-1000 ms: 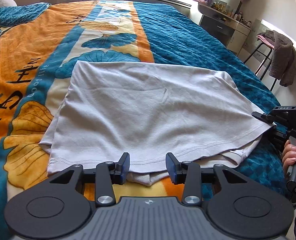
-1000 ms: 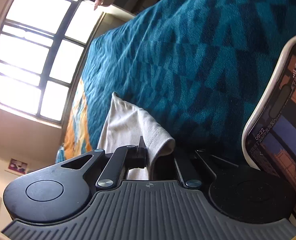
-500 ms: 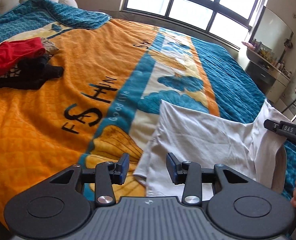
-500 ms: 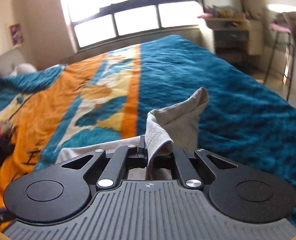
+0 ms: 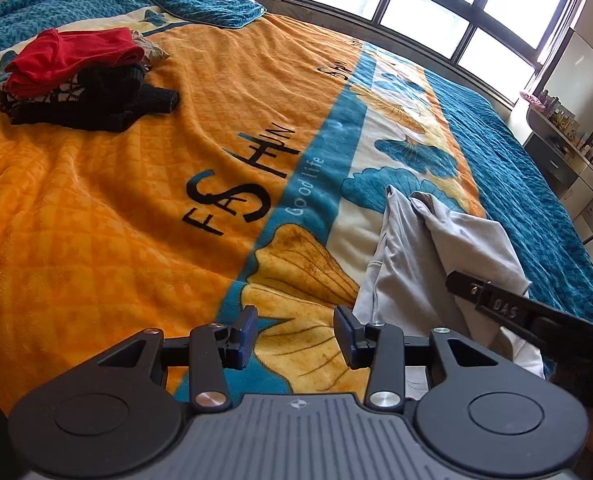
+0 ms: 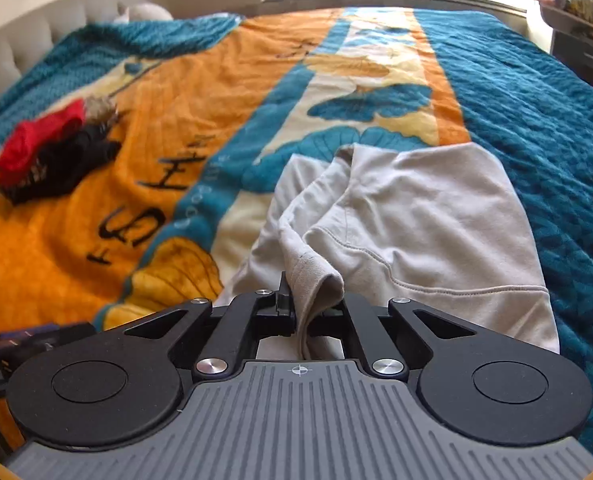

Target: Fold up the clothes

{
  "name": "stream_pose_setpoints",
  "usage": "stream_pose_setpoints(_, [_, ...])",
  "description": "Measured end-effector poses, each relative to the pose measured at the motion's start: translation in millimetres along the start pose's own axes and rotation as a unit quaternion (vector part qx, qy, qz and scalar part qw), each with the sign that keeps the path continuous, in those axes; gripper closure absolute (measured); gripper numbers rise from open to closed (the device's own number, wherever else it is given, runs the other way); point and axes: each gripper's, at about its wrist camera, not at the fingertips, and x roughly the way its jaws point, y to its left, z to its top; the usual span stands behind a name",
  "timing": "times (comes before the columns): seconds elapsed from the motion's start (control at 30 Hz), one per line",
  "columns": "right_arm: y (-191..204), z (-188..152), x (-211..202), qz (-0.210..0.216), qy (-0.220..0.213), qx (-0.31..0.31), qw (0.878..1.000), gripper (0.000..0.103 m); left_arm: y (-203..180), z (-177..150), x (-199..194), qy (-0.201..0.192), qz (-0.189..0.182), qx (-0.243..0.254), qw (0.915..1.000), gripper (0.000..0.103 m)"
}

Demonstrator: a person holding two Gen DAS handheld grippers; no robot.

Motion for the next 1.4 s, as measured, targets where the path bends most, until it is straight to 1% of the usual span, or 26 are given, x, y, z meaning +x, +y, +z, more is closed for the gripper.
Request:
stream_pose_setpoints(0.13, [8.0,9.0,-15.0,0.024,-0.030,0.010,0.999,0.099,0.1,0.0,1.0,0.000,-0.001,0.003,1.0000,0.063])
stream_pose_setpoints(0.3, [18.8,7.5,-9.8,0.039,-0.013,0.011,0.999,0.099,5.5,-1.0,-2.8,-0.002,0.007,-0.001,1.0000,0.063])
stream_pose_setpoints(0.4, [27.9,3.8,-3.8,0.041,0.006,-0.014,0.999,0.099,8.6,-0.6,-4.7,-0.003,0.016,-0.006,0.9998,0.063])
stream_pose_setpoints(0.47, [32.6,0.5,-0.7,0.048,0.023,-0.048,0.997,0.098,9.2,-0.1,-7.1,-0.005,0.021,-0.007,0.9997,0.063])
stream_pose_setpoints(0.5, [33.7,-0.8,-0.7,0.057,0.032,-0.064,0.996,0.089,9.5,0.2,-8.3,-0.006,0.024,-0.008,0.9997,0.063])
stream_pose_setpoints(0.53, [31.6,-1.1,-4.9,0.076,0.039,-0.068,0.994,0.083,9.3,0.2,-9.9,-0.008,0.025,-0.007,0.9996,0.062])
stream_pose_setpoints(0.57, [28.4,-1.2,-10.3,0.093,0.043,-0.070,0.992,0.083,8.8,0.5,-11.4,-0.009,0.027,-0.005,0.9996,0.062])
stream_pose_setpoints(0.67, [4.1,2.2,-41.1,0.124,0.030,-0.052,0.990,0.076,5.5,2.1,-14.0,-0.012,0.028,0.001,0.9995,0.061])
stream_pose_setpoints(0.7, [-8.8,4.0,-49.8,0.118,0.022,-0.040,0.992,0.072,3.6,2.7,-14.2,-0.014,0.027,0.003,0.9995,0.061])
stream_pose_setpoints(0.77, [-35.1,7.5,-66.4,0.105,0.006,-0.015,0.994,0.072,-3.6,3.9,-12.6,-0.015,0.018,0.008,0.9997,0.061])
stream_pose_setpoints(0.83, [-62.7,9.6,-74.3,0.072,-0.006,0.006,0.997,0.072,-17.4,4.9,-8.4,-0.012,0.003,0.023,0.9997,0.065])
stream_pose_setpoints(0.87, [-77.6,9.7,-75.4,0.048,-0.011,0.012,0.999,0.072,-26.0,5.1,-5.6,-0.012,-0.008,0.035,0.9993,0.072])
stream_pose_setpoints(0.9, [-91.6,9.7,-75.8,0.028,-0.014,0.017,0.999,0.080,-34.3,5.1,-2.2,-0.012,-0.022,0.048,0.9986,0.086])
stream_pose_setpoints(0.93, [-102.1,9.1,-73.4,0.019,-0.012,0.020,1.000,0.093,-45.1,5.3,3.3,-0.009,-0.037,0.060,0.9974,0.096])
stream_pose_setpoints(0.97, [-111.7,8.4,-70.6,0.013,-0.009,0.022,1.000,0.094,-54.4,5.9,7.9,-0.005,-0.049,0.071,0.9962,0.103])
stream_pose_setpoints(1.0, [-117.1,7.0,-65.7,0.014,-0.003,0.021,1.000,0.094,-68.9,6.0,14.4,-0.004,-0.065,0.091,0.9938,0.103])
stream_pose_setpoints(1.07, [-119.0,3.8,-51.6,0.031,0.014,0.009,0.999,0.094,-99.1,5.9,32.1,-0.008,-0.076,0.137,0.9876,0.102])
stream_pose_setpoints(1.13, [-114.5,1.2,-33.4,0.043,0.026,-0.010,0.999,0.090,-121.9,6.6,59.4,0.000,-0.061,0.171,0.9834,0.097])
stream_pose_setpoints(1.2, [-109.1,0.0,-14.8,0.037,0.029,-0.026,0.999,0.090,-132.2,5.1,86.8,0.021,-0.040,0.194,0.9799,0.096])
stream_pose_setpoints(1.27, [-106.5,-2.2,3.1,0.026,0.042,-0.055,0.997,0.090,-130.7,1.2,108.0,0.050,-0.003,0.209,0.9766,0.094])
stream_pose_setpoints(1.33, [-107.4,-8.9,14.7,0.002,0.075,-0.091,0.993,0.090,-120.7,-1.7,106.5,0.064,0.024,0.212,0.9750,0.094])
stream_pose_setpoints(1.37, [-110.5,-13.8,12.0,-0.005,0.083,-0.103,0.991,0.090,-113.7,-2.8,99.4,0.066,0.019,0.209,0.9754,0.093])
stream_pose_setpoints(1.4, [-114.8,-18.2,8.1,-0.011,0.091,-0.110,0.990,0.090,-107.0,-2.8,90.3,0.071,0.014,0.206,0.9759,0.089])
